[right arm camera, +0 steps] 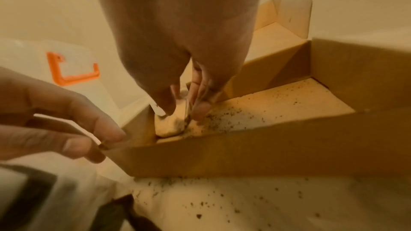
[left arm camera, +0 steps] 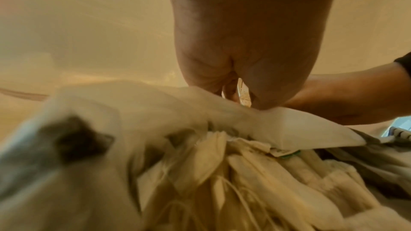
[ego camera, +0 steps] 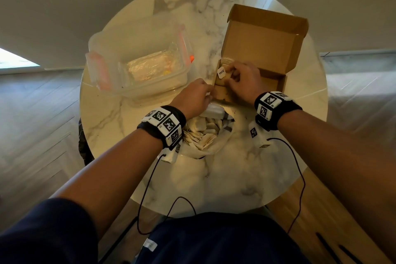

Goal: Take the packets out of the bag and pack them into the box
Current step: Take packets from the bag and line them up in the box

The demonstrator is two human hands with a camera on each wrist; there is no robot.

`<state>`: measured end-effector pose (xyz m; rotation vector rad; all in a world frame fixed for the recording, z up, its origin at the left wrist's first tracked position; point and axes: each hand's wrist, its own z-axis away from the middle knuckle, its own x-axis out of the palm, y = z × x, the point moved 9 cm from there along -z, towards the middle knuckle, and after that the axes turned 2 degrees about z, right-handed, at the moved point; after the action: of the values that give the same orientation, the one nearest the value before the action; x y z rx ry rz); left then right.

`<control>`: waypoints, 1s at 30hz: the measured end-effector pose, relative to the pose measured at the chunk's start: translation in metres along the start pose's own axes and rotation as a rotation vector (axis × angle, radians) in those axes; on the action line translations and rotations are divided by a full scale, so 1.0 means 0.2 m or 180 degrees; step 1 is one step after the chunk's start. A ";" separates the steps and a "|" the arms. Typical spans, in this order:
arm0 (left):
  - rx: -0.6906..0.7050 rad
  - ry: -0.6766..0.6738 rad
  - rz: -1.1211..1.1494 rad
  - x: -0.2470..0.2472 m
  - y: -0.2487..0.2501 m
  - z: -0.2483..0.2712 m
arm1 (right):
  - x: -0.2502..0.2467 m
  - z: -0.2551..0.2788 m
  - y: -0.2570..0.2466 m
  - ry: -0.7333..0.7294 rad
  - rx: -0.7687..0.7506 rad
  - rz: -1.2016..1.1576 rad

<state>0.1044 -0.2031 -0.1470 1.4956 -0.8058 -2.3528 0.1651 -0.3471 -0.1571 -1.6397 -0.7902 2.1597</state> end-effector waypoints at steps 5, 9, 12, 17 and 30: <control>0.0230 0.0306 0.0231 -0.08 0.03 0.09 | -0.07 0.06 -0.06 -0.0073 -0.0211 -0.0171; 0.0353 0.0587 0.0374 -0.17 0.05 0.21 | -0.07 0.19 -0.22 -0.0349 -0.0595 -0.0279; 0.0410 0.0621 0.0390 -0.19 0.05 0.32 | -0.02 0.33 -0.31 -0.0609 -0.0896 -0.0305; 0.0402 0.0252 0.0325 -0.07 0.00 0.46 | 0.12 0.49 -0.35 -0.1019 -0.0972 -0.0463; 0.0181 0.0157 -0.0060 0.05 -0.08 0.49 | 0.22 0.59 -0.30 -0.0995 -0.0850 -0.0397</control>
<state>0.0149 -0.1636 -0.1321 1.5840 -0.8571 -2.3152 0.0359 -0.3027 -0.1327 -1.3346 -1.2843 2.3305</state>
